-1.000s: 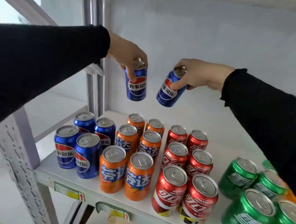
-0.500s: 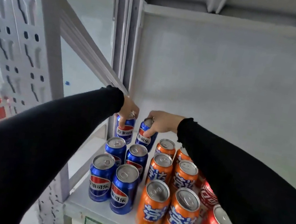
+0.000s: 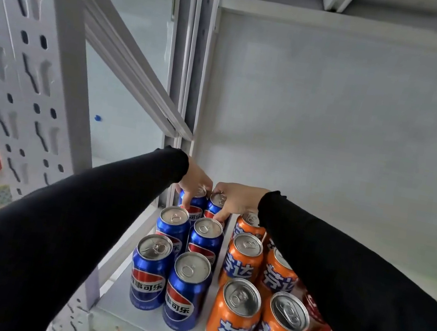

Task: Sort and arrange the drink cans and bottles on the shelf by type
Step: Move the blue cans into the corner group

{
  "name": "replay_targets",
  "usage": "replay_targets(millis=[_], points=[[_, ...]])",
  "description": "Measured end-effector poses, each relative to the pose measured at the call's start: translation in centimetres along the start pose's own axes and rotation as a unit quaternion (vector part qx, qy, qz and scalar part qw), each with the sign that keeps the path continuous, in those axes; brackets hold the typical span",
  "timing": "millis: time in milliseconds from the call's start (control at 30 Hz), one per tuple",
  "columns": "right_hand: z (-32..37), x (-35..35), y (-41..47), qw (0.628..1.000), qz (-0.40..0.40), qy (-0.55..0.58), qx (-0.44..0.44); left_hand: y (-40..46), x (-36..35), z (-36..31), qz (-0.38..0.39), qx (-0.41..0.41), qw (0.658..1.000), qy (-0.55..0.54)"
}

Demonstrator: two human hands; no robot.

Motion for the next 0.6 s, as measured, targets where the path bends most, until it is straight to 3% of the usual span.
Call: replay_targets(millis=[300, 433, 500, 600], points=[[-0.3, 0.4, -0.5, 0.999, -0.042, -0.004, -0.016, -0.4, 0.0, 0.3, 0.026, 0.014, 0.994, -0.108], [0.7, -0.1, -2.9, 0.998, -0.066, 0.011, -0.013, -0.2, 0.0, 0.2, 0.017, 0.016, 0.995, -0.098], [0.7, 0.2, -4.2, 0.993, -0.111, 0.030, -0.009, 0.5, 0.7, 0.1, -0.019, -0.003, 0.996, -0.090], [-0.7, 1.5, -6.5, 0.972, -0.229, 0.046, -0.001, 1.8, 2.6, -0.9, -0.158, -0.060, 0.981, -0.099]])
Point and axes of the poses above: each hand's wrist, its own y-axis towards the middle knuckle, its own x-axis out of the back of the hand, z = x × y, the point moved 2 cm from there along y, towards the middle knuckle, and after that the axes turned 6 degrees about y, right-handed, at the moved point
